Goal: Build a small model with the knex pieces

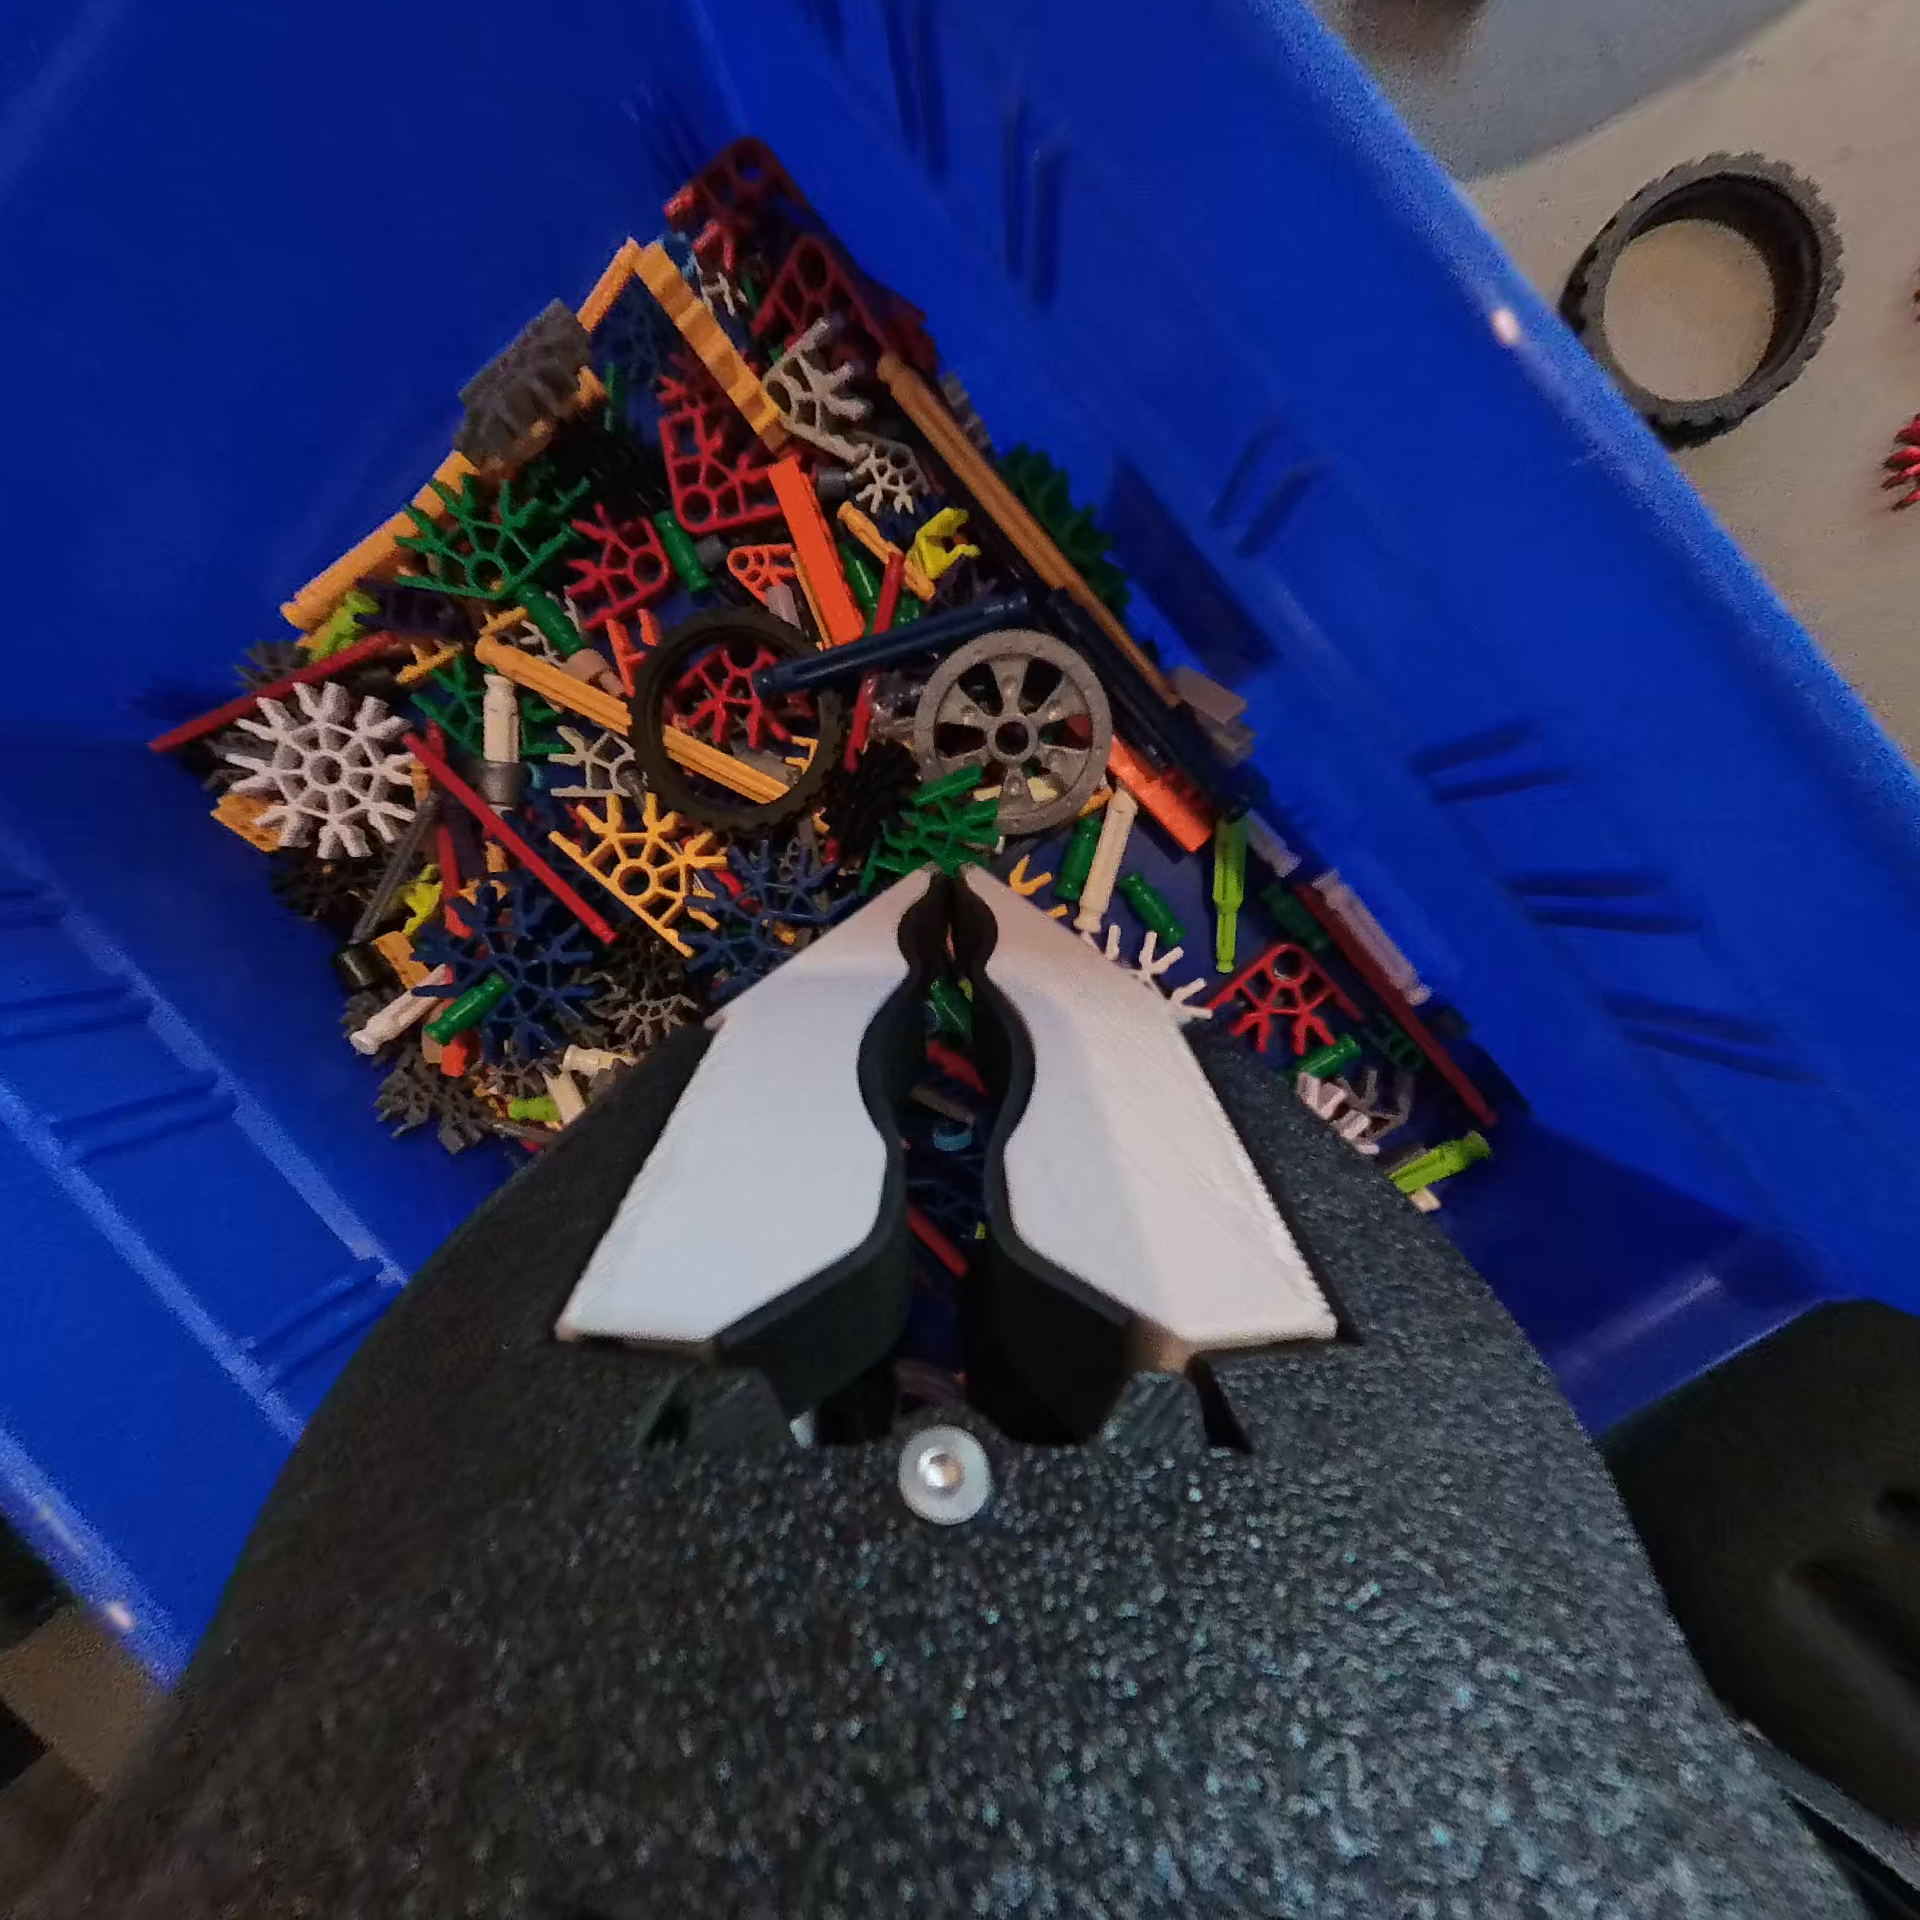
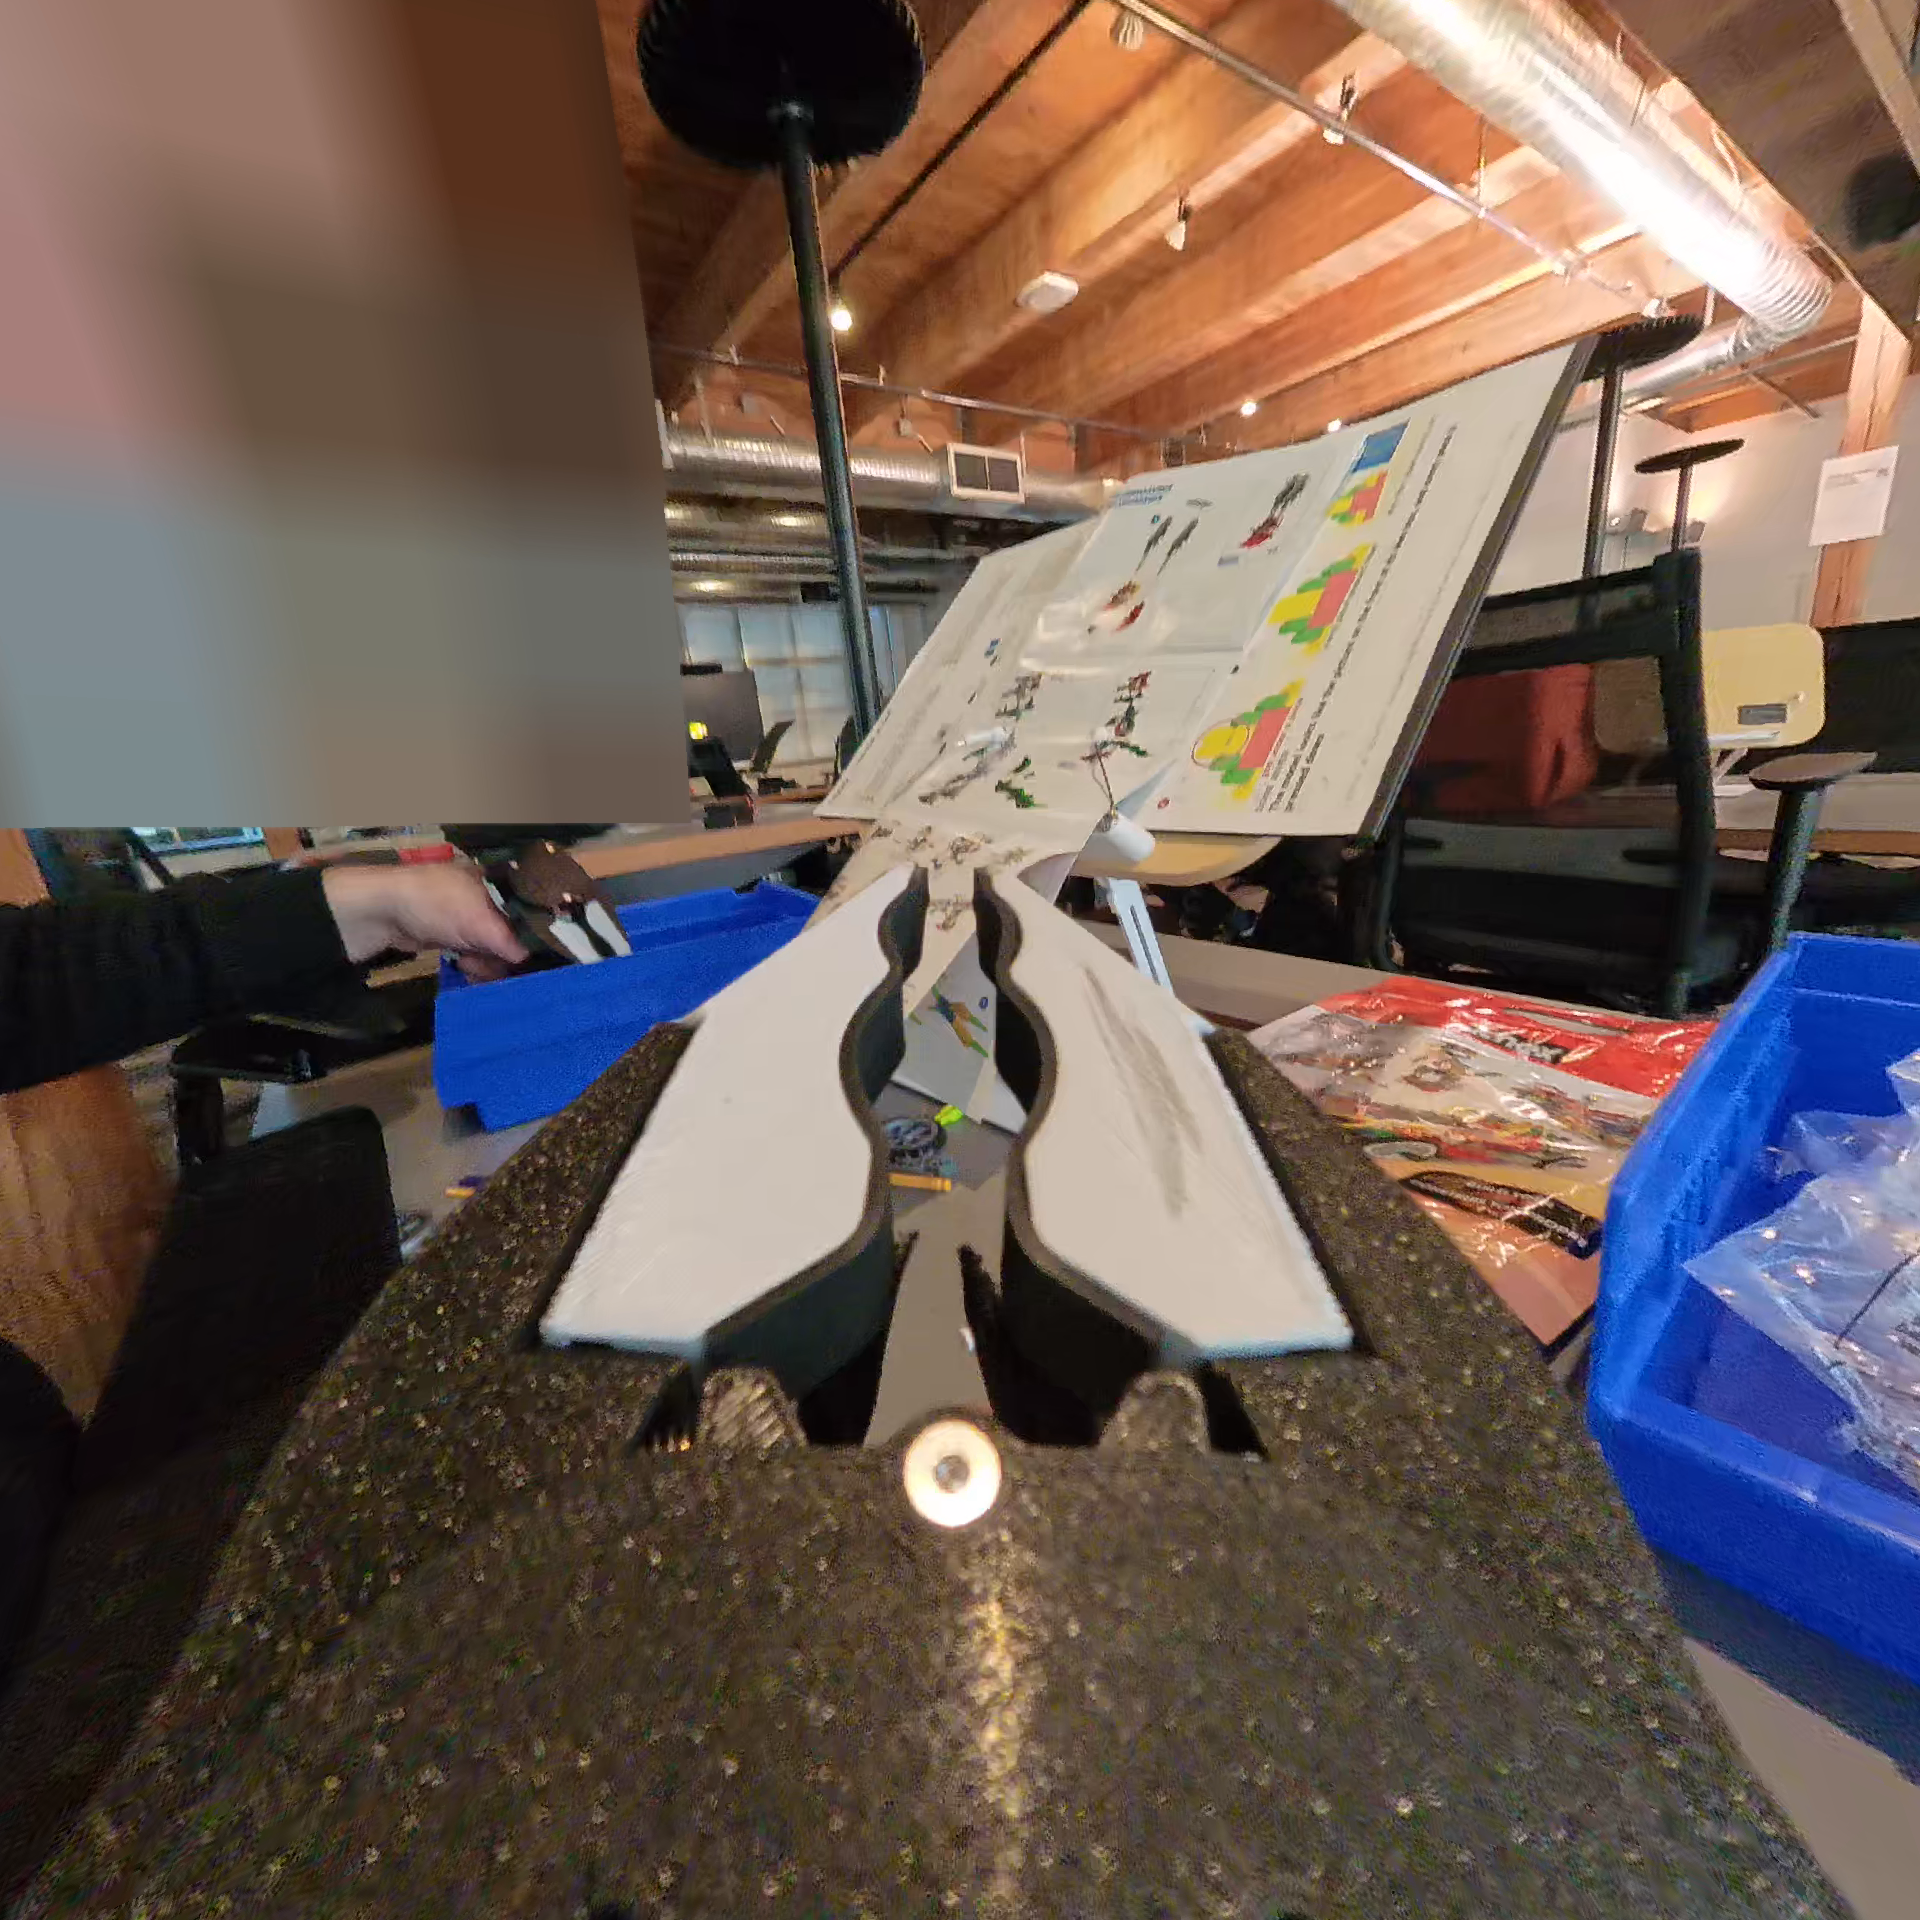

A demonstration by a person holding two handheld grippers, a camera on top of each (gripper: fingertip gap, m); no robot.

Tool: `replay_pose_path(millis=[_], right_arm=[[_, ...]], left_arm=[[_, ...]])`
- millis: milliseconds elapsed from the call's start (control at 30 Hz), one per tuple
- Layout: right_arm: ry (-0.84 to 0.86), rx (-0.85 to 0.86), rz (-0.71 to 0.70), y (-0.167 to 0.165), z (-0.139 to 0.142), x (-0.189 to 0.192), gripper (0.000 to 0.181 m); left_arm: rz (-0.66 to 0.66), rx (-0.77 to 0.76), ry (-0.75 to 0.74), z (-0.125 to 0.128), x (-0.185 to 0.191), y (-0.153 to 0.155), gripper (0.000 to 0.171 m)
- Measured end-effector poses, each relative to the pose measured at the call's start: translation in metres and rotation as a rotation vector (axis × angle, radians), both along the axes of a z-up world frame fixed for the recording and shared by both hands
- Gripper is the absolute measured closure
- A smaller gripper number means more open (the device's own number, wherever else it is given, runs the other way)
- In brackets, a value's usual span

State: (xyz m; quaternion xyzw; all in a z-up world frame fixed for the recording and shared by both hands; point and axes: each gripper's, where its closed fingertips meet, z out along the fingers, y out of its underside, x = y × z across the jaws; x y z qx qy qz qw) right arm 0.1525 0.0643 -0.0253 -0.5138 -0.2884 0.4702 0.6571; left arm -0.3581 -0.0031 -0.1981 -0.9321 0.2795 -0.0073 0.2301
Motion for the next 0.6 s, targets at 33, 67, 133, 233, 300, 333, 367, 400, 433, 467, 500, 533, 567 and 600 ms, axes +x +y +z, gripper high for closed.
replay_pose_path(millis=[33,67,133,233,300,333,367,400,433,467,500,533,567,600], right_arm=[[-0.012,-0.003,0.002,0.0,-0.002,-0.003,0.172],[-0.019,-0.008,0.009,0.0,-0.004,-0.007,0.172],[-0.048,0.001,0.02,-0.003,-0.006,-0.015,0.172],[-0.112,0.023,0.025,-0.007,-0.01,-0.027,0.172],[-0.157,0.028,0.031,-0.009,-0.017,-0.037,0.172],[-0.179,0.028,0.036,-0.01,-0.021,-0.042,0.172],[-0.2,0.026,0.04,-0.01,-0.025,-0.046,0.172],[-0.221,0.024,0.041,-0.01,-0.029,-0.05,0.172],[-0.238,0.025,0.045,-0.011,-0.032,-0.054,0.172],[-0.253,0.029,0.051,-0.012,-0.033,-0.058,0.172],[-0.264,0.032,0.056,-0.013,-0.034,-0.062,0.172],[-0.272,0.033,0.062,-0.015,-0.035,-0.066,0.172],[-0.276,0.034,0.07,-0.016,-0.036,-0.07,0.172],[-0.28,0.033,0.077,-0.017,-0.036,-0.074,0.172]], left_arm=[[-0.006,0.01,0.0,0.003,0.001,-0.001,0.171],[-0.014,0.006,-0.006,0.004,0.003,-0.003,0.171],[-0.014,0.023,-0.004,0.01,0.003,-0.006,0.171],[-0.036,0.045,-0.036,0.018,0.007,-0.013,0.171],[-0.046,0.018,-0.03,0.018,0.007,-0.023,0.171],[-0.04,0.013,-0.019,0.018,0.004,-0.026,0.171],[-0.038,-0.004,-0.009,0.017,0.001,-0.031,0.171],[-0.039,-0.048,0.004,0.014,-0.002,-0.039,0.171],[-0.045,-0.093,0.031,0.01,-0.007,-0.048,0.171],[-0.046,-0.112,0.067,0.007,-0.014,-0.053,0.171],[-0.044,-0.134,0.088,0.005,-0.019,-0.058,0.17],[-0.05,-0.151,0.087,0.004,-0.021,-0.061,0.164],[-0.045,-0.145,0.083,0.005,-0.023,-0.061,0.16],[-0.037,-0.138,0.083,0.006,-0.027,-0.06,0.153]])
